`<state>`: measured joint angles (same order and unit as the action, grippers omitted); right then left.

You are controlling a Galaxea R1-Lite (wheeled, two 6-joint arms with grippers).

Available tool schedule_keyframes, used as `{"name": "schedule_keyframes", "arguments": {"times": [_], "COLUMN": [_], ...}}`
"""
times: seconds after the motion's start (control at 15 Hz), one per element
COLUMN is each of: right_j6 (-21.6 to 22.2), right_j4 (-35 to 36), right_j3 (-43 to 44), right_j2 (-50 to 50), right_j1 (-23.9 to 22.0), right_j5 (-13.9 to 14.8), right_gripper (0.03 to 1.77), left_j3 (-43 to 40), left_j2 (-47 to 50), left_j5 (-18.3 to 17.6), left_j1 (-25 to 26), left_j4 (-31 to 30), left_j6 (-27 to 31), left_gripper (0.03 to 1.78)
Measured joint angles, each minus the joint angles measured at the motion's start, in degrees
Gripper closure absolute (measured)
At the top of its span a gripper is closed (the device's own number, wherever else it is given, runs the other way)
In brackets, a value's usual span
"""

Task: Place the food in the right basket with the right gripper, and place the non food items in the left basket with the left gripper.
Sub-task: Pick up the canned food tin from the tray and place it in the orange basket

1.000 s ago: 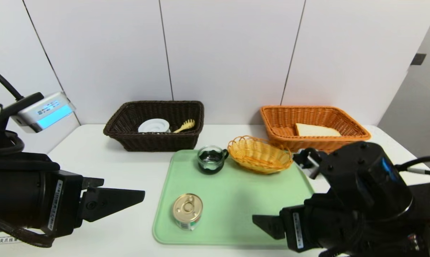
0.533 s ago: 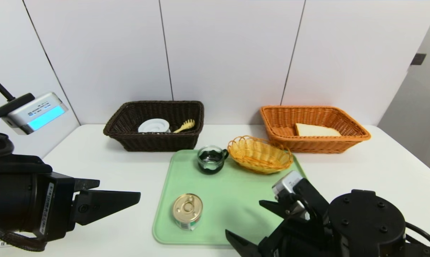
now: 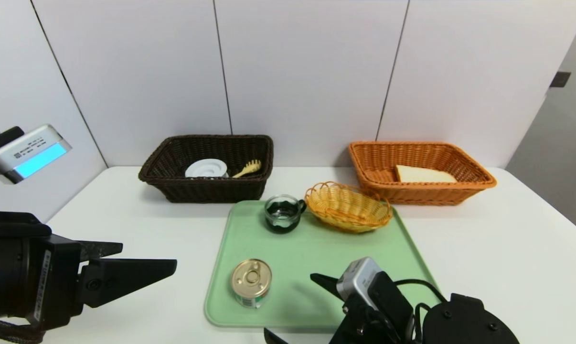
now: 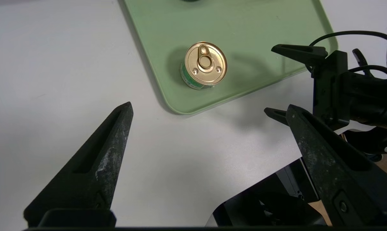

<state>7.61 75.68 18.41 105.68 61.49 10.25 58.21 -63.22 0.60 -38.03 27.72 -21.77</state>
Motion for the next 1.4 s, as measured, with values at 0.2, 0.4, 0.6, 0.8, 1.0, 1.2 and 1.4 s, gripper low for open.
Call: {"name": "schedule_keyframes", "arguments": {"times": [0.2,0.4,0.6,0.8,1.0,1.2,1.4], "right_j6": [0.0,0.0,-0.4,-0.5,-0.8,-0.9,-1.3], "right_j4": [1.8,2.0,2.0,1.9,1.9,1.9,1.9], "right_j3": [0.3,1.3,2.9,4.8,6.9,8.9,11.3], "right_j2": [3.1,5.3,7.1,9.1,10.9,12.7,14.5], "right_j1": [0.0,0.0,0.0,0.0,-0.3,-0.5,-0.6], "right_j5": [0.0,0.0,0.0,0.1,0.0,0.0,0.0], "right_gripper": [0.10,0.10,0.10,0.10,0.09,0.09,0.09], "left_j3": [-0.1,-0.1,-0.2,-0.1,-0.1,-0.1,-0.1], "left_j2": [0.5,0.8,1.1,1.5,2.2,2.8,3.1], "left_j5": [0.0,0.0,0.0,0.0,0.0,-0.1,-0.1], "left_j1": [0.3,0.3,0.3,0.3,0.3,0.3,0.3], "left_j4": [0.0,0.0,0.0,-0.1,0.0,0.0,0.0], "left_j6": [0.0,0.0,0.0,0.0,0.1,0.1,0.0], "left_gripper": [0.12,0.12,0.12,0.12,0.12,0.12,0.12]}}
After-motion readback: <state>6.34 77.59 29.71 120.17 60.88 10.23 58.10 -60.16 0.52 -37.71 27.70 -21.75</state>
